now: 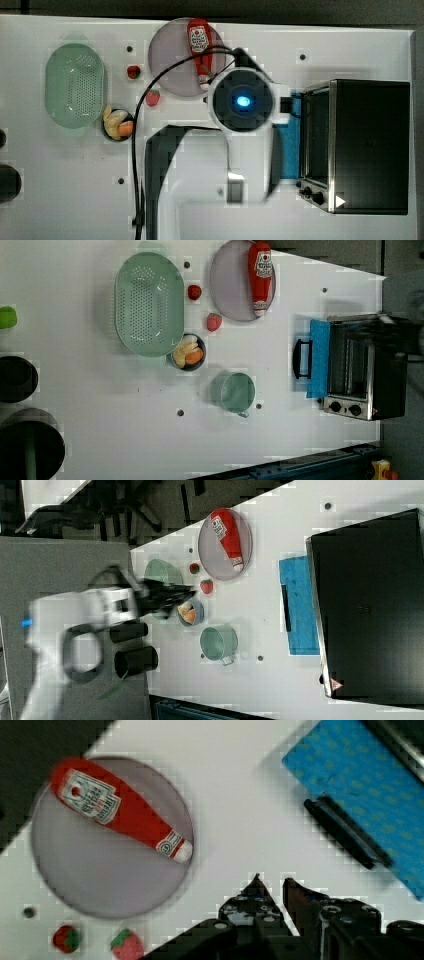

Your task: Flap open oven.

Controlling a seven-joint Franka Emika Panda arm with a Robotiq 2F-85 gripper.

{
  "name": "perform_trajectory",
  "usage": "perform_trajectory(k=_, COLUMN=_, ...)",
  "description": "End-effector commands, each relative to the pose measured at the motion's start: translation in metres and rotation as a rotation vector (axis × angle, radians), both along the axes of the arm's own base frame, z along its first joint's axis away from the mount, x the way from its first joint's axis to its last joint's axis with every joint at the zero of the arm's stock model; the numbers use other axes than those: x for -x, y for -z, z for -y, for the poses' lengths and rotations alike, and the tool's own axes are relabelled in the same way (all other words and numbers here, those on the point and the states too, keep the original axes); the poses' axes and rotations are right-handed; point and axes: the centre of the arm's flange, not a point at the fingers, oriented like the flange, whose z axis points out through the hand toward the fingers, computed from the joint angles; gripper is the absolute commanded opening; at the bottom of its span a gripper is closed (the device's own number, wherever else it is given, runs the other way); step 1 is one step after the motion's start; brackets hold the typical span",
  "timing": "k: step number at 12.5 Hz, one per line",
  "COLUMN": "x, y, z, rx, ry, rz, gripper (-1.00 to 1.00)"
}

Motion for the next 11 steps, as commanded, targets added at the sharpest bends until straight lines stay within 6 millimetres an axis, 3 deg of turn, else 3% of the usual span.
perform_trajectory(k=1, x=0.021, y=-0.064, z=0.015, rx=-0.028, ry=0.088, rz=-0.091, gripper=-0.65)
perform_trajectory(k=3, x=0.033, y=-0.109, z=0.017, rx=-0.032, ry=0.097, rz=-0.129, gripper=-0.65)
perform_trajectory(k=6, x=0.040, y=-0.141, z=0.018, rx=-0.036, ry=0.134, rz=-0.127, gripper=-0.65)
perform_trajectory(k=11, x=0.039, y=-0.140, z=0.018, rx=-0.036, ry=0.133, rz=-0.123, gripper=-0.65)
